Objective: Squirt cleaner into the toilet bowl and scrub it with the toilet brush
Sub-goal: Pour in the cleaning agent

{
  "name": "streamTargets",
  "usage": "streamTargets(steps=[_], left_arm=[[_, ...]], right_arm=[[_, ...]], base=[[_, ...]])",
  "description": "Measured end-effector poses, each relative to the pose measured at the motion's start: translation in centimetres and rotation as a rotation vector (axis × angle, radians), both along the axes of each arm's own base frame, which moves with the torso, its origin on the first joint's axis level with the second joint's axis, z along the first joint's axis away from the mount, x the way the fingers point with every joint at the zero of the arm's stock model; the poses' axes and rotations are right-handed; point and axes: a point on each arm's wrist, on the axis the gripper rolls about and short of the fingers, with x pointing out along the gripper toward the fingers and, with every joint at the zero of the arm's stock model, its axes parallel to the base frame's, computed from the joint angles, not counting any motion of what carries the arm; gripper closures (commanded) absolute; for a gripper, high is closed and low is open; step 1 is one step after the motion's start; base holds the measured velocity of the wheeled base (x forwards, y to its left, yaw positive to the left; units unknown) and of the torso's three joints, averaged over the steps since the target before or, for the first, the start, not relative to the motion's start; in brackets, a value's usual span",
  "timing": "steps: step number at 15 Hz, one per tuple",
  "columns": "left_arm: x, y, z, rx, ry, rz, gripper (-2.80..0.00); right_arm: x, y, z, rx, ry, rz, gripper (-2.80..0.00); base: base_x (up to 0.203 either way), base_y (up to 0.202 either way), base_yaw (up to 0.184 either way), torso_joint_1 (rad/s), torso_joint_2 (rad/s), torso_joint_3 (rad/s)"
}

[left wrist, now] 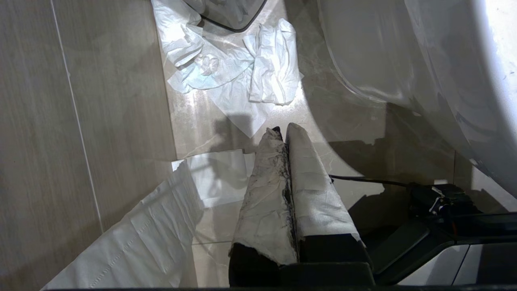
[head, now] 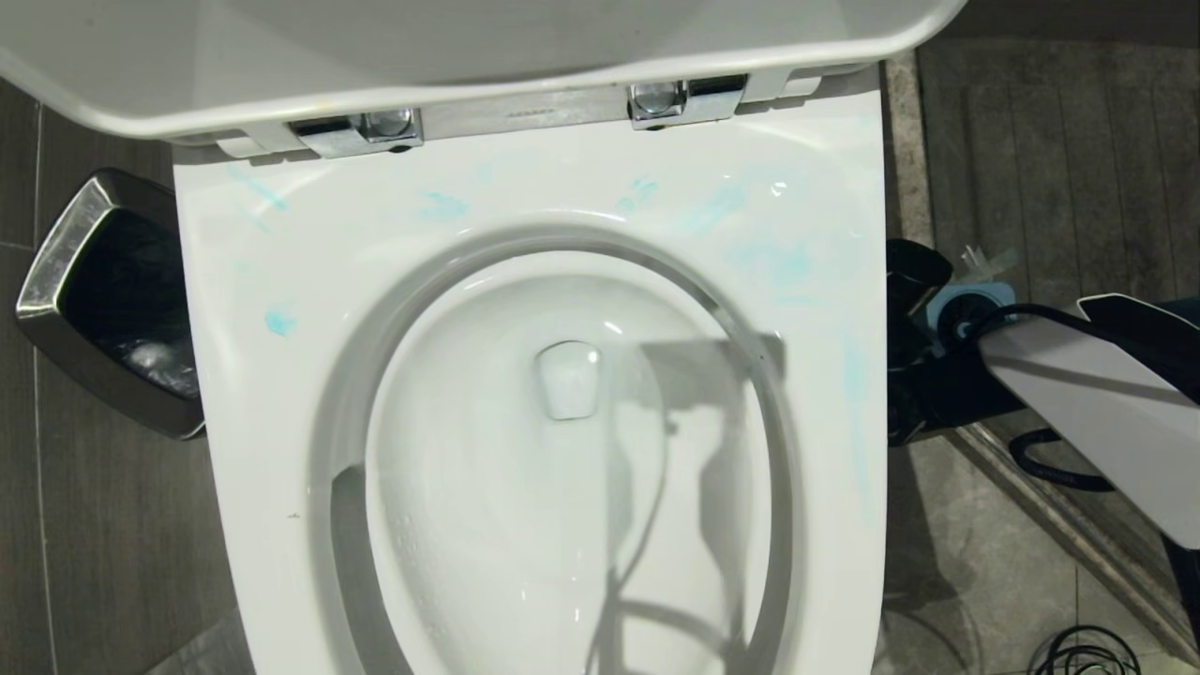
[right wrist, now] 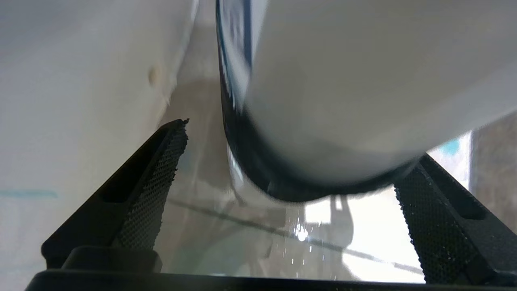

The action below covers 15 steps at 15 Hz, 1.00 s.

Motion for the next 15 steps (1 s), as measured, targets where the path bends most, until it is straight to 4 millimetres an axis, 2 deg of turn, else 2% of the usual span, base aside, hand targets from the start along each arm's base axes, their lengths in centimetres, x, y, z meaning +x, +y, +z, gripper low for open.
streamTargets(steps=[4, 10, 15], left_arm=[[0.0, 0.0, 0.0, -0.002, 0.0, 0.0, 0.0], [0.0, 0.0, 0.0, 0.0, 0.0, 0.0, 0.0], [0.0, 0.0, 0.0, -0.001, 0.0, 0.0, 0.0]], right_arm=[[-0.42, 0.63, 0.41, 0.001, -0.036, 0.018, -2.8], [-0.07, 0.84, -0.03, -0.034, -0.044, 0.015, -2.8], [0.4, 0.92, 0.94, -0.043, -0.096, 0.001, -2.8]], base=[[0.0, 0.0, 0.0, 0.0, 0.0, 0.0], [0.0, 0.0, 0.0, 0.0, 0.0, 0.0], [0.0, 0.0, 0.0, 0.0, 0.0, 0.0]])
